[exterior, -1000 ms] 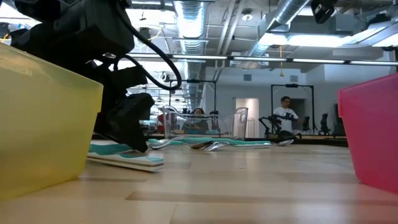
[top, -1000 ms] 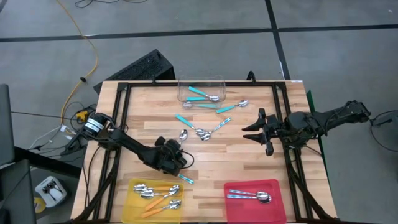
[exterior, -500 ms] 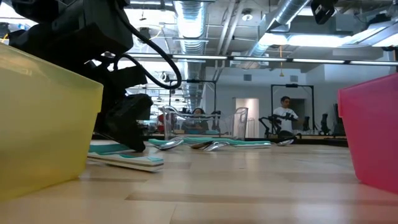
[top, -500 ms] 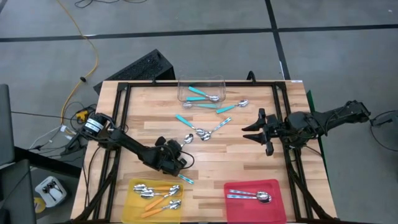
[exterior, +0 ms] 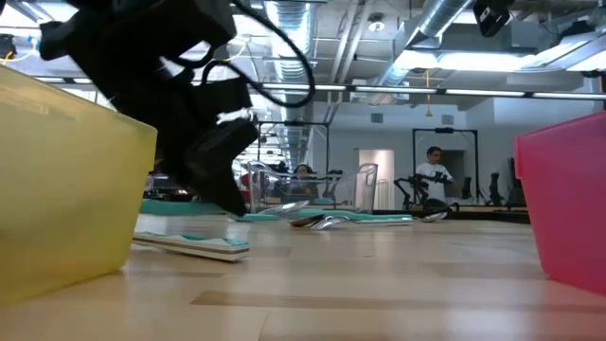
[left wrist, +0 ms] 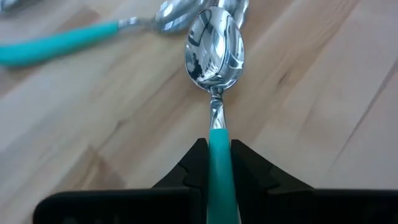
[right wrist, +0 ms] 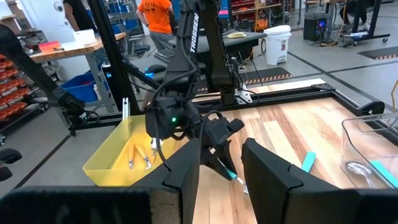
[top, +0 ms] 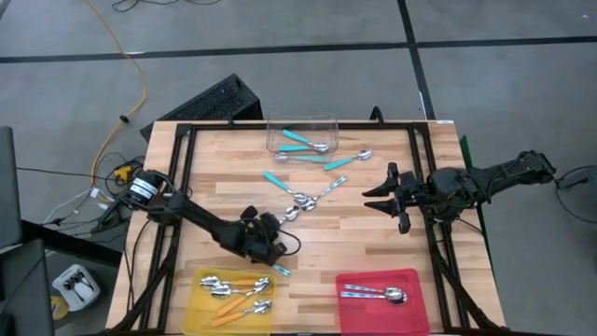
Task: Sort silverware by color (type)
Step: Put the blue spoon into the transparent bin
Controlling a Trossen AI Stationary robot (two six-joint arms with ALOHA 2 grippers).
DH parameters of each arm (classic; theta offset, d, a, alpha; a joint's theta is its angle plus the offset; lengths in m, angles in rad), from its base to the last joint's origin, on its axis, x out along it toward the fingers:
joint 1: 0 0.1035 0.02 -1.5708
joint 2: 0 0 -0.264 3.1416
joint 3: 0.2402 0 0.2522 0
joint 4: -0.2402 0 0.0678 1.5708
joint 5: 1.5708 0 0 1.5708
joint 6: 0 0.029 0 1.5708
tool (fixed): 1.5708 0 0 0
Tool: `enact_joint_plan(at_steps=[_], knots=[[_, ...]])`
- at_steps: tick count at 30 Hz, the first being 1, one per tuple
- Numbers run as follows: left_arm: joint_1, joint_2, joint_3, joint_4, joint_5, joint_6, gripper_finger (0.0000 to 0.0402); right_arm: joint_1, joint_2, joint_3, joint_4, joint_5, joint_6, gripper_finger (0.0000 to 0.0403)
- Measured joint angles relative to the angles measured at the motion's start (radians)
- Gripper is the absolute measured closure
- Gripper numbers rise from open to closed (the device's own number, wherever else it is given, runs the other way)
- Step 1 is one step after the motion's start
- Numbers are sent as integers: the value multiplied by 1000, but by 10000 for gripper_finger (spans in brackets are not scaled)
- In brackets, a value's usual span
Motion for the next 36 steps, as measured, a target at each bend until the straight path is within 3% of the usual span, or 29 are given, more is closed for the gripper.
enact_joint_plan(at_steps=[8,19,29,36], knots=[[-1,-1,65,0,0,67,374,0,0,0,-1,0,0,259],[34,-4,220,-21,5,314,374,0,0,0,-3,-3,0,259],[194,-144,244,-21,51,564,374,0,0,0,-51,-7,18,259],[414,-210,244,65,219,735,374,0,0,0,-52,-11,18,259]])
